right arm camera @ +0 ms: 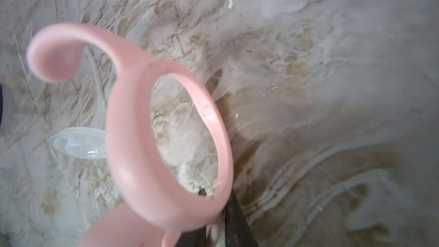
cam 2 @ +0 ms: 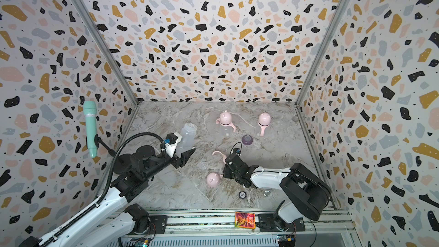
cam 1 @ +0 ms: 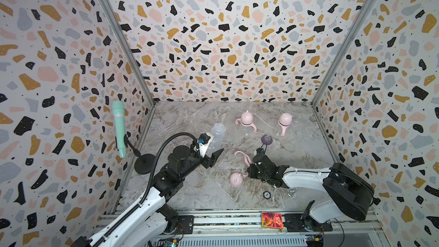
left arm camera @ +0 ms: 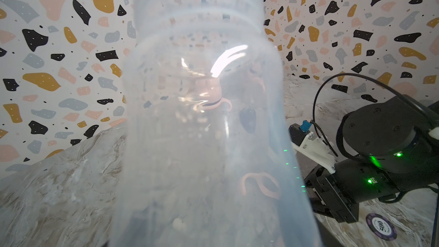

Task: Assemble the baby bottles
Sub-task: Pick up the handle at the center of the board, then put on the handle of the baby bottle.

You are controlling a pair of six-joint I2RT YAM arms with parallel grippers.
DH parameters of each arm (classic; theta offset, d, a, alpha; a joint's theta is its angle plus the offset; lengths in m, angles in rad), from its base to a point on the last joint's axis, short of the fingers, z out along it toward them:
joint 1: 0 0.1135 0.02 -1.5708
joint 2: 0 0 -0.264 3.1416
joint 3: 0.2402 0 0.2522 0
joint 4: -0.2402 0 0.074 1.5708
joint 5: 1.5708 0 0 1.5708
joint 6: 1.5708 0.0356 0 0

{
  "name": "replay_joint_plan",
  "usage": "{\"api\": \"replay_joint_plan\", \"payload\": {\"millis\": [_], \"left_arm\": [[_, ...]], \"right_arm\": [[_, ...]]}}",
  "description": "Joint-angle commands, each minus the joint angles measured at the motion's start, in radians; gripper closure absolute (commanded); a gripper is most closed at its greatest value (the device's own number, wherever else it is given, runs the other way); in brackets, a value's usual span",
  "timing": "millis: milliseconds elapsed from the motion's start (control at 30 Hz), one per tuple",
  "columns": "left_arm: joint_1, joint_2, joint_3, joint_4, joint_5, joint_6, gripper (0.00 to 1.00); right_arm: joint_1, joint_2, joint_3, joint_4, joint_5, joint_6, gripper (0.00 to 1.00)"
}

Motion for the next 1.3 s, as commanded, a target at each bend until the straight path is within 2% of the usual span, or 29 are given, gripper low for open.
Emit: {"api": "replay_joint_plan", "payload": {"millis": [0, 100, 267, 500, 633, 833, 967, 1267], "left_arm": [[0.003, -0.012, 0.015, 0.039, 0.013, 0.007, 0.61], [0.003, -0.013, 0.023, 0.028, 0.022, 0.008, 0.61], [0.003, -0.007, 0.039, 0.004, 0.103, 0.013, 0.63], [0.003, 0.013, 0.047, 0.022, 0.385, 0.019, 0.63], [0.003, 0.031, 0.058, 0.038, 0.507, 0.011, 0.63], [0.003, 0.074, 0.09, 0.041, 0.55, -0.025, 0.62], [0.003, 0.091, 0.098, 0.085, 0.576, -0.061, 0.63], [0.004, 0.124, 0.112, 0.099, 0.597, -0.088, 0.63]], "right_arm": [[-0.002, -0.046, 0.002, 0.031, 0.051, 0.011, 0.92], [-0.026, -0.094, 0.002, 0.057, 0.056, -0.031, 1.0], [-0.086, -0.253, -0.018, 0.182, 0.015, -0.209, 1.0], [-0.151, -0.465, 0.027, 0.363, -0.102, -0.507, 1.0], [-0.148, -0.481, 0.04, 0.49, -0.159, -0.627, 1.0], [-0.093, -0.458, 0.053, 0.609, -0.21, -0.755, 1.0], [-0.029, -0.429, 0.063, 0.619, -0.187, -0.86, 1.0], [0.046, -0.412, 0.058, 0.642, -0.124, -0.94, 1.0]]}}
